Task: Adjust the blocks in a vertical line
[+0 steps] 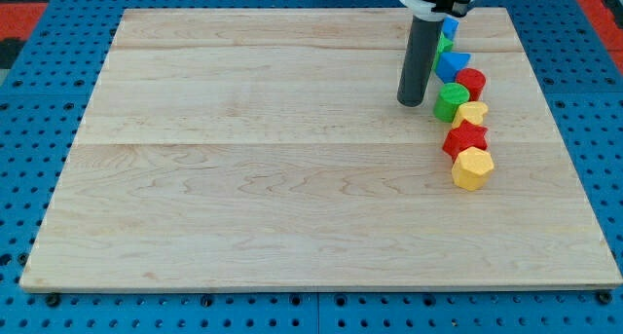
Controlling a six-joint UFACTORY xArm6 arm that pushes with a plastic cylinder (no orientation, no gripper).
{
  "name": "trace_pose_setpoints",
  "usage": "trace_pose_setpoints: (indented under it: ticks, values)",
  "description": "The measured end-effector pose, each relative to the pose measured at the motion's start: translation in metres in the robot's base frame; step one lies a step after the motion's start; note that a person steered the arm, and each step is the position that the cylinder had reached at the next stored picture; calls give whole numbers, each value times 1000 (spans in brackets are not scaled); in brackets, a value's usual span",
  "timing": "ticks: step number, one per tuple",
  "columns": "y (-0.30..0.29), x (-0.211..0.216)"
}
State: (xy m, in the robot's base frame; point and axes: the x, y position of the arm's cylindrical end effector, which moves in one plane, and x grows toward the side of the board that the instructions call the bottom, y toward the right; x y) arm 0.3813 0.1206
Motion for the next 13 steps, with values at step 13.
trace_pose_setpoints:
  ticks: [13]
  values:
    - [23,118]
